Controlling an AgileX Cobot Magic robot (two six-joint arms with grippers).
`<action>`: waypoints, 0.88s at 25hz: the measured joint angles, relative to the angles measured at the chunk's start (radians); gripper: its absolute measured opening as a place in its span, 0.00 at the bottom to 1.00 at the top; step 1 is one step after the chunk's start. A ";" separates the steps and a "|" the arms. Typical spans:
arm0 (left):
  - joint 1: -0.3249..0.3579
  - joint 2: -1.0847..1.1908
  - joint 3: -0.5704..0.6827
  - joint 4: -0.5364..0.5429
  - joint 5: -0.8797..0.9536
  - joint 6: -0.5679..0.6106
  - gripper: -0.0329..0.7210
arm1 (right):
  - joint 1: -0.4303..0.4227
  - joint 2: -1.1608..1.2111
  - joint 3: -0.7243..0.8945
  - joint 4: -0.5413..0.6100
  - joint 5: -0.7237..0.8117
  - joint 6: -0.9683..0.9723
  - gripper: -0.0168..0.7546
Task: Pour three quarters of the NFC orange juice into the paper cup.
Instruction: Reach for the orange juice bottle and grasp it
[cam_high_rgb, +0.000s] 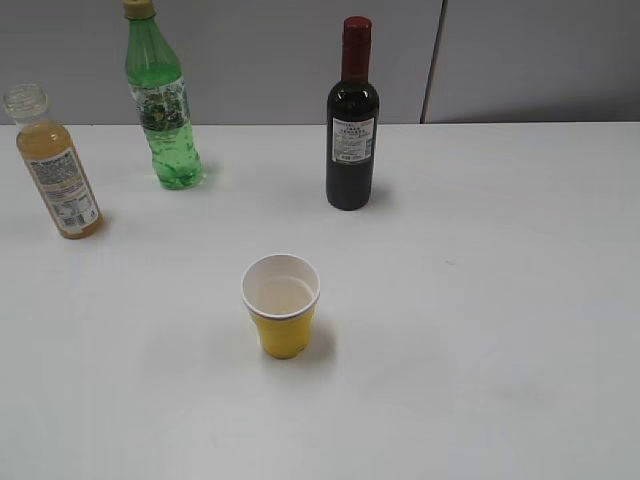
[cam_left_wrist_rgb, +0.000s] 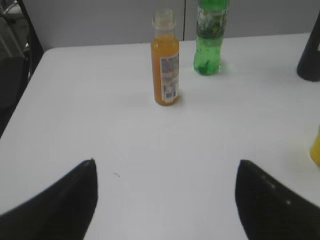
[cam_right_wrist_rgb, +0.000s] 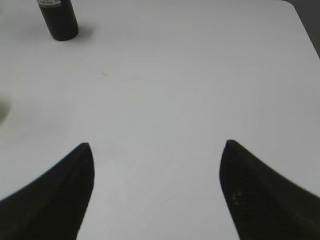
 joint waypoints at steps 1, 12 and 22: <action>0.000 0.022 -0.001 0.000 -0.045 0.000 0.93 | 0.000 0.000 0.000 0.000 0.000 0.000 0.79; 0.000 0.349 -0.001 0.002 -0.570 0.036 0.93 | 0.000 0.000 0.000 0.000 0.000 0.000 0.79; 0.000 0.701 0.022 0.003 -0.946 0.042 0.93 | 0.000 0.000 0.000 0.000 0.000 0.000 0.79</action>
